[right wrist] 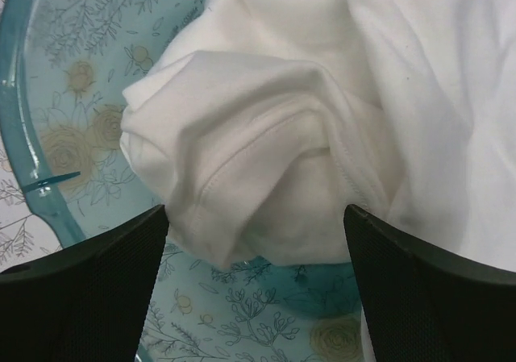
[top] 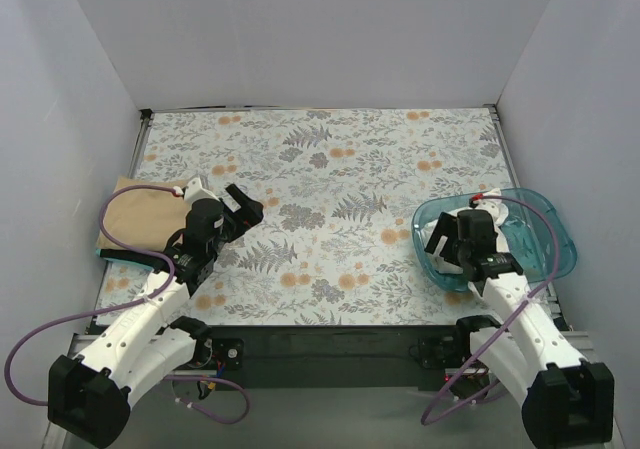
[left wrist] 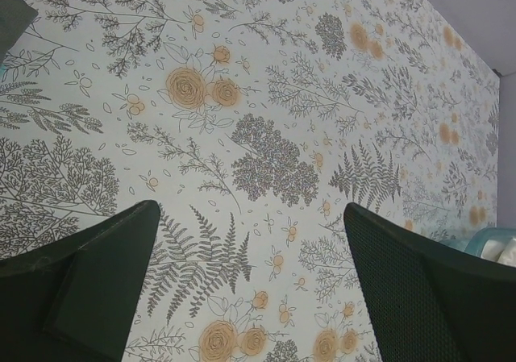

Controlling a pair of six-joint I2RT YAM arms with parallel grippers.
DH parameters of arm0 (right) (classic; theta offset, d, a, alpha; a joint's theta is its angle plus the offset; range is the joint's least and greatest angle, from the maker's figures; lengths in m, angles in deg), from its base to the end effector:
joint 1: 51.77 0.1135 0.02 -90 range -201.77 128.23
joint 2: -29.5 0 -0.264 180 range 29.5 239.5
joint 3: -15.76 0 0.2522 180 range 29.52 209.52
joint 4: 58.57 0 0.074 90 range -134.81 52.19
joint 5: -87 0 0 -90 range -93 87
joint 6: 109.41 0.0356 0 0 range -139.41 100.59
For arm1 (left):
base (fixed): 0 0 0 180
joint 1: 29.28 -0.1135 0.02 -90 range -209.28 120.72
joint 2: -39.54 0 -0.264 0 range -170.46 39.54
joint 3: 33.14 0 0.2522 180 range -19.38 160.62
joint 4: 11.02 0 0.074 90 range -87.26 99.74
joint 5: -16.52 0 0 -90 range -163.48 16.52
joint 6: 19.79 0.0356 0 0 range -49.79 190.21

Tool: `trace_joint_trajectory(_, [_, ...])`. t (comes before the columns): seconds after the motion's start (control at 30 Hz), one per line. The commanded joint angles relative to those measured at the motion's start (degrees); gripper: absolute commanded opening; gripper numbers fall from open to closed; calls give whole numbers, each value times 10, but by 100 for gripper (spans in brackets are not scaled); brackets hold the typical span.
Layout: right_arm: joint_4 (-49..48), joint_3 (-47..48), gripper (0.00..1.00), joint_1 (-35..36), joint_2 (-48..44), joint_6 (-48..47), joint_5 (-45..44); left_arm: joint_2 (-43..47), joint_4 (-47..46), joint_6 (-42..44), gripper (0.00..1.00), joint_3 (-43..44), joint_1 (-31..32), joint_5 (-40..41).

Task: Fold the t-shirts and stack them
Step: Grab the tshirt from the pile, then move the tshirt to the center of the board

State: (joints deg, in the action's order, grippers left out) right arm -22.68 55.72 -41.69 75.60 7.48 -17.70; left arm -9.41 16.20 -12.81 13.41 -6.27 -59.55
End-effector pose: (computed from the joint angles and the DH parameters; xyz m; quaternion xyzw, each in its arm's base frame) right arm 0.1672 0.0206 0.2042 0.1839 0.8888 0.0170 0.4194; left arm 0.1810 -0.0675 0.2484 -0.4819 0.7125 -0.3357 0.3840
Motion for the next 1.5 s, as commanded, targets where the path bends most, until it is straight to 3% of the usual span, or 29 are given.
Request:
trace_joint_trajectory(0.0, [-45,25,95,-2,49,10,-5,3,11,-8,98,24,-2,20])
trace_joint_trajectory(0.1, [-80,30,91,-3,95,7,2,3,14,-11,98,24,-2,18])
trace_joint_trajectory(0.2, [-105,41,79,-4,134,4,3,4,17,-18,98,24,-2,22])
trace_joint_trajectory(0.23, [-107,50,59,-5,149,3,-7,6,21,-19,98,24,-2,26])
trace_joint_trajectory(0.33, [-108,61,21,-9,156,6,-15,11,28,-21,98,24,-2,31])
trace_joint_trajectory(0.43, [-107,74,10,-12,136,0,-11,14,27,-22,98,23,-2,37])
trace_joint_trajectory(0.63, [-54,135,3,-12,23,-43,-11,1,28,-21,98,28,-2,14])
trace_joint_trajectory(0.8, [-41,212,1,-11,-56,-42,117,3,28,-25,98,27,-2,33])
trace_joint_trajectory(0.9, [-39,265,1,-11,-46,-45,183,1,26,-27,98,27,-2,29])
trace_joint_trajectory(1.07, [-33,427,1,0,49,-56,274,-11,24,-23,98,28,-2,11])
trace_joint_trajectory(1.17, [-25,541,1,41,117,-65,276,-14,23,-21,98,29,-2,15])
trace_joint_trajectory(1.33, [-6,723,1,219,248,-123,206,-28,24,-20,98,32,-2,19])
trace_joint_trajectory(1.47, [8,855,1,298,342,-149,166,-34,27,-22,98,34,-2,14])
